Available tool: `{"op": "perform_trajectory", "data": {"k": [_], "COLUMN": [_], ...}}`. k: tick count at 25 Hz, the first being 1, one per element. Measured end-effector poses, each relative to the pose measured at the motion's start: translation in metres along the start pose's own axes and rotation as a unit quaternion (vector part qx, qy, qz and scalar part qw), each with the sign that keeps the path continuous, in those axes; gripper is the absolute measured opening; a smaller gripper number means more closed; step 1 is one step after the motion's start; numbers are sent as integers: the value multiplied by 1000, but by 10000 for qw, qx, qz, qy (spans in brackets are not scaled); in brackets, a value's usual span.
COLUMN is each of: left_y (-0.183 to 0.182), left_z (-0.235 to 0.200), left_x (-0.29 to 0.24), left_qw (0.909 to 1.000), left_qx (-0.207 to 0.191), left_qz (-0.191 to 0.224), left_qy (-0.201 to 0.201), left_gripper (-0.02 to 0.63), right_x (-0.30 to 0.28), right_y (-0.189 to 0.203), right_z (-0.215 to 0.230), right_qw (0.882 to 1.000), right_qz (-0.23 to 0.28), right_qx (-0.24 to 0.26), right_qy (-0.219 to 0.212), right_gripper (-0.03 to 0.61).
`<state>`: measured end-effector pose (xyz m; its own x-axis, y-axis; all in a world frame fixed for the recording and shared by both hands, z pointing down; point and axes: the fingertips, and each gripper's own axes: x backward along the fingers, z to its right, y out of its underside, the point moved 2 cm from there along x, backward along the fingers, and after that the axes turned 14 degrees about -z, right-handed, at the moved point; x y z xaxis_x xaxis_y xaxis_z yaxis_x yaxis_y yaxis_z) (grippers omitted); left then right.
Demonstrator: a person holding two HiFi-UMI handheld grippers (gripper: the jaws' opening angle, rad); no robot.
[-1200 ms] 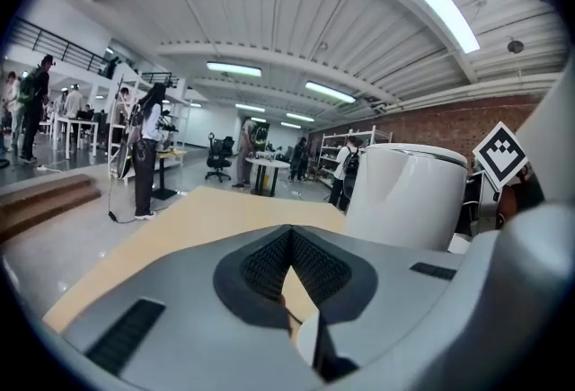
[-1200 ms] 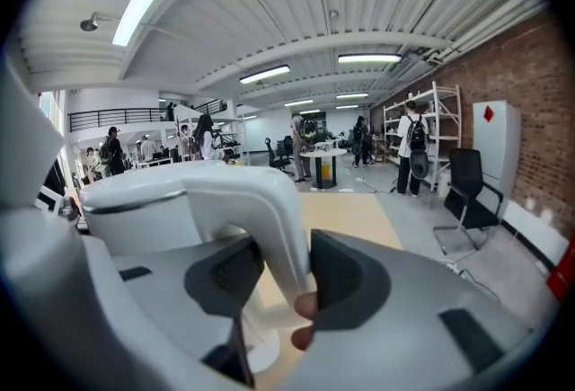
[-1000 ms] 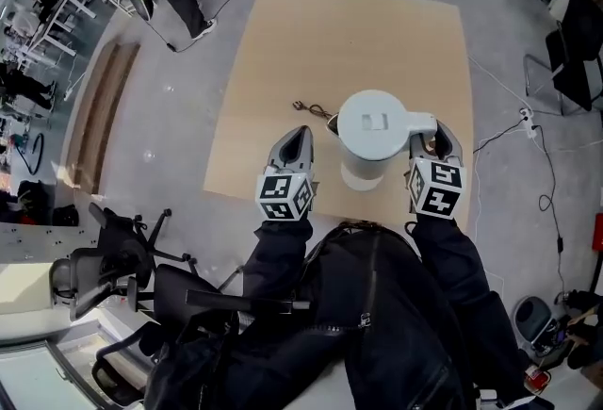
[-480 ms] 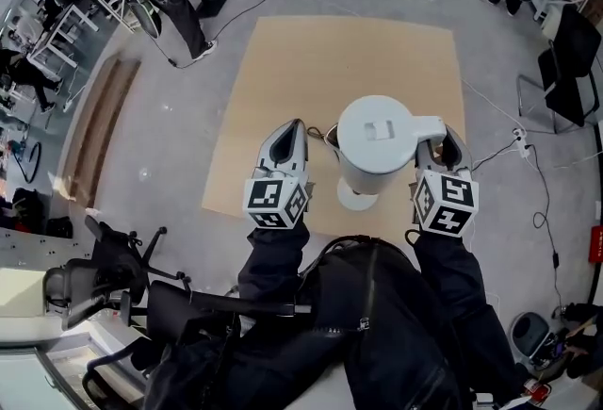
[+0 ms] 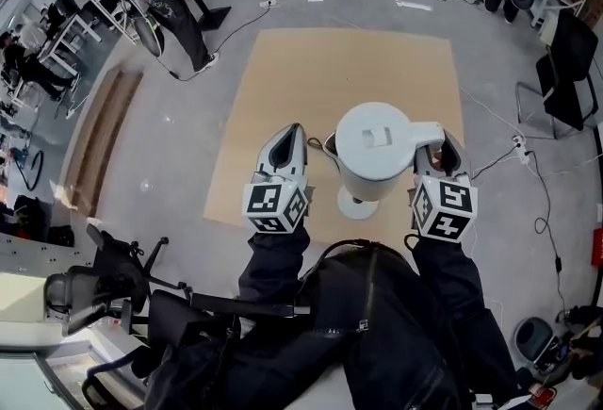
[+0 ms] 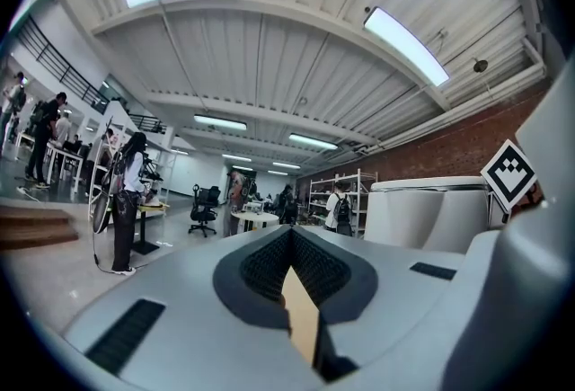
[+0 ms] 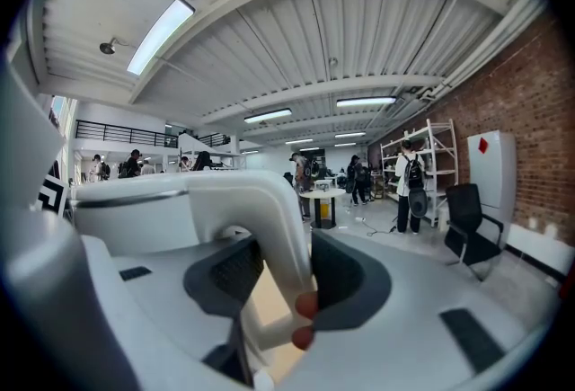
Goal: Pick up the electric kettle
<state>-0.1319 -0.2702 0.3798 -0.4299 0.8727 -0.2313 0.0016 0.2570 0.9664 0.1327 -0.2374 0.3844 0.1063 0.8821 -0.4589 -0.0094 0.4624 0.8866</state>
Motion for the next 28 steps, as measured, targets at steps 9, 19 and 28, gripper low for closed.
{"op": "perform_trajectory", "data": {"k": [9,19,28], "left_y": [2,4,9], "left_z": [-1,0,3], "left_x": [-3,1,-2], "left_qw": [10000,10000,9996], "left_qx": [-38,-42,-41], "left_qz": [-72,-82,-195], "left_qy": [25,26,197], "left_gripper": [0,0,0], "right_x": [-2,1,-3], "right_y": [5,7,12], "right_z": [0,0,2], "right_qw": [10000,9998,9997], "right_qz": [-40,-27,-109], "right_qx": [-62,-165,-198], "right_qy": [44,75,116], "right_gripper": [160,160,160]}}
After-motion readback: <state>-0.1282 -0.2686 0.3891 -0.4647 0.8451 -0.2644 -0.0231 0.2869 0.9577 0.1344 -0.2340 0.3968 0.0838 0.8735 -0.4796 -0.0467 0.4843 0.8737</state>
